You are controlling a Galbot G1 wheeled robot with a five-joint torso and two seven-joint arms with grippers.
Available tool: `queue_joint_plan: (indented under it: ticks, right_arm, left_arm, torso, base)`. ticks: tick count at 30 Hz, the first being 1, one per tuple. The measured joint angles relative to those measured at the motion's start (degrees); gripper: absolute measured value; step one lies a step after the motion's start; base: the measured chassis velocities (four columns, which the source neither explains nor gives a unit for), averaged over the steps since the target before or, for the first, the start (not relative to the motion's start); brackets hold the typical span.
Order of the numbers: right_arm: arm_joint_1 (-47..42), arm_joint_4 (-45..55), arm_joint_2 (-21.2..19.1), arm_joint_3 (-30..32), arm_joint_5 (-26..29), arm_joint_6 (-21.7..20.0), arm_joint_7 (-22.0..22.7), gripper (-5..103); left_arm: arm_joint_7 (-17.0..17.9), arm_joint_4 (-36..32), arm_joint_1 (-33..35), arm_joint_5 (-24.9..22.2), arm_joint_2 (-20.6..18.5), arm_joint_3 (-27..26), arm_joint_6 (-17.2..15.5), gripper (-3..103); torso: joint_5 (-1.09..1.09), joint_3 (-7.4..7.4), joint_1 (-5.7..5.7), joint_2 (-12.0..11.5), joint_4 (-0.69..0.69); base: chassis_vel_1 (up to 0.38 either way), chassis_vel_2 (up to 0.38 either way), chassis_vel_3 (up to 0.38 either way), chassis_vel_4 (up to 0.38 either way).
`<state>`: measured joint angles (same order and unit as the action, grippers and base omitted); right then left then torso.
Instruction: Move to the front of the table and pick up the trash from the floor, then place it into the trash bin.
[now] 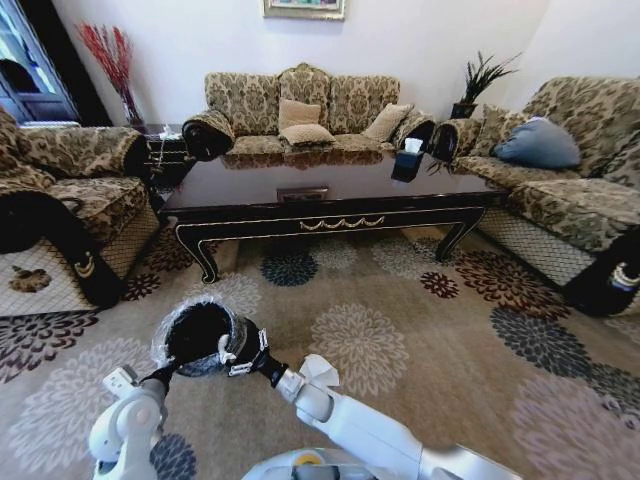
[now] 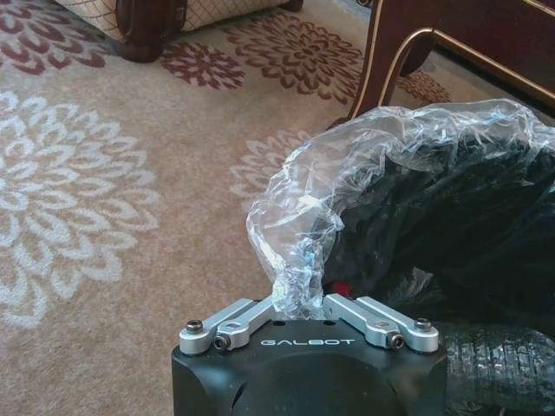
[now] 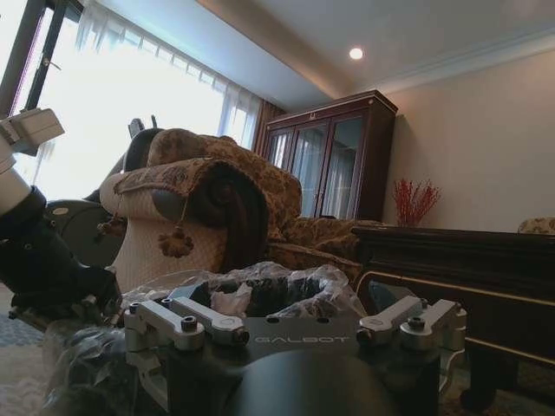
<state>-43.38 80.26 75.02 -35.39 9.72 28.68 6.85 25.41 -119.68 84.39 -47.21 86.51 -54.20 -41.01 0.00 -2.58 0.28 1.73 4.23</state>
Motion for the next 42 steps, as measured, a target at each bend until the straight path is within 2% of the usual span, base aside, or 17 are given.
queue_joint_plan:
  ticks: [12,18,22,25,26,29,31,32,34,35,36,37,40,42]
  right_arm:
    - [3.1,0.3,0.6,-0.9,1.9,-0.7,1.4,100]
    - [3.7,0.6,1.2,1.4,4.6,-2.4,2.3,100]
    - [3.5,0.5,1.7,6.3,12.3,-8.0,3.2,100]
    - [3.1,-0.2,1.3,10.7,17.5,-13.1,5.0,100]
    - [3.1,-0.2,1.3,10.7,17.5,-13.1,5.0,100]
    - [2.8,-0.4,-0.3,13.0,19.5,-20.9,10.6,100]
    - [2.4,-0.2,-1.3,13.4,20.9,-27.5,16.0,100]
    - [2.4,-0.2,-1.3,13.4,20.9,-27.5,16.0,100]
    - [1.9,0.5,-1.9,13.3,24.7,-35.1,22.5,100]
    - [1.5,0.8,-2.1,13.1,28.4,-39.0,26.4,100]
    - [0.9,1.0,-2.0,13.0,31.3,-41.1,28.7,100]
    - [0.9,1.0,-2.0,13.0,31.3,-41.1,28.7,100]
    - [-2.3,1.5,-0.6,13.5,37.2,-43.3,32.8,100]
    - [-3.2,1.6,-0.1,13.7,38.4,-44.2,34.4,100]
  left_arm:
    - [-0.1,2.0,-1.1,0.3,-0.2,0.7,0.2,2]
    - [-0.2,2.5,-1.3,0.5,-0.2,1.0,0.2,2]
    - [-0.2,2.4,-1.3,0.0,-0.3,0.6,0.2,2]
    - [0.4,1.5,-1.1,-2.9,-1.8,-1.2,-0.4,2]
    - [0.4,1.5,-1.1,-2.9,-1.8,-1.2,-0.4,2]
    - [1.3,1.0,-0.6,-6.3,-4.4,-5.0,-0.7,2]
    - [1.4,0.7,0.1,-8.1,-5.1,-7.1,-0.7,2]
    - [1.4,0.7,0.1,-8.1,-5.1,-7.1,-0.7,2]
    - [1.4,0.6,0.6,-8.9,-5.2,-8.4,-0.8,2]
    - [1.6,0.6,0.7,-9.4,-5.2,-9.1,-0.9,2]
    - [2.0,0.4,0.6,-10.1,-5.2,-9.8,-1.0,2]
    - [2.0,0.4,0.6,-10.1,-5.2,-9.8,-1.0,2]
    - [3.7,-1.7,0.0,-14.4,-5.2,-12.5,-1.1,2]
    - [4.2,-2.8,-0.1,-16.2,-5.2,-13.3,-1.1,2]
  torso:
    - [0.00,0.00,0.00,0.0,0.00]
    - [0.00,0.00,0.00,0.0,0.00]
    - [-0.02,0.00,0.00,0.0,0.00]
    - [-0.01,0.00,0.00,0.0,0.01]
    - [-0.01,0.00,0.00,0.0,0.01]
    - [0.00,0.00,0.00,0.0,0.00]
    - [0.00,0.00,0.00,0.0,0.00]
    - [0.00,0.00,0.00,0.0,0.00]
    - [-0.01,0.00,0.00,0.0,0.00]
    - [-0.02,0.00,0.00,0.0,0.00]
    - [-0.02,0.00,0.00,0.0,0.00]
    - [-0.02,0.00,0.00,0.0,0.00]
    - [-0.01,0.00,0.00,0.0,-0.01]
    - [0.00,0.01,0.00,0.0,0.00]
  base:
    - [0.000,0.000,0.000,0.000]
    - [0.000,0.000,0.000,0.000]
    - [0.000,0.000,0.000,0.000]
    - [0.000,0.000,0.000,0.000]
    - [0.000,0.000,0.000,0.000]
    - [0.000,0.000,0.000,0.000]
    - [0.000,0.000,0.000,0.000]
    - [0.000,0.000,0.000,0.000]
    - [0.000,0.000,0.000,0.000]
    - [0.000,0.000,0.000,0.000]
    - [0.000,0.000,0.000,0.000]
    - [0.000,0.000,0.000,0.000]
    - [0.000,0.000,0.000,0.000]
    - [0.000,0.000,0.000,0.000]
